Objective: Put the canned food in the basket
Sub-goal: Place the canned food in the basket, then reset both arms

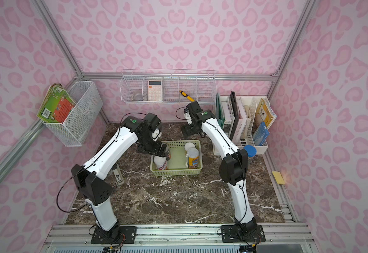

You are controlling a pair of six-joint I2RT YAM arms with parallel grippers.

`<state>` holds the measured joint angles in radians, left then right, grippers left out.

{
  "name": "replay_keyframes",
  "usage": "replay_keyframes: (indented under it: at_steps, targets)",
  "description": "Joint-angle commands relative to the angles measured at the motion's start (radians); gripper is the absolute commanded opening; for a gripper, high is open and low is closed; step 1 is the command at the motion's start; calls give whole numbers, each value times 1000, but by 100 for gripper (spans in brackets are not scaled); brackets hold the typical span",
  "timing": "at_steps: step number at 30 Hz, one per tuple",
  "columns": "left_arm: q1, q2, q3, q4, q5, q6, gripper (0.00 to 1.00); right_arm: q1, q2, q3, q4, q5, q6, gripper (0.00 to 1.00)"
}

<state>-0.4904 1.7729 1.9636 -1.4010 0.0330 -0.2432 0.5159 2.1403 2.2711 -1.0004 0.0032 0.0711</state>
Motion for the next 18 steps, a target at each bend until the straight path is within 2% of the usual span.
replay_keyframes:
  at_steps: [1, 2, 4, 6, 9, 11, 14, 18]
  targets:
    - [0, -135, -32, 8, -108, -33, 99, 24, -165, -149, 143, 71, -2, 98]
    - [2, -196, -69, 52, -159, -35, 99, 37, -240, -238, 211, 107, -4, 98]
    - [29, -361, -238, 236, -258, -28, 99, 67, -454, -499, 414, 197, 4, 99]
    - [87, -518, -412, 446, -249, -19, 99, 80, -669, -754, 623, 241, 30, 100]
    - [128, -694, -642, 715, -322, -11, 99, 80, -995, -1151, 950, 306, 68, 100]
    - [135, -737, -746, 830, -369, 25, 99, 71, -1146, -1336, 1064, 362, 84, 100]
    - [147, -726, -839, 907, -481, 29, 99, 61, -1275, -1496, 1118, 440, 90, 100]
    - [191, -736, -1099, 1260, -598, 73, 99, 53, -1372, -1730, 1328, 570, 41, 100]
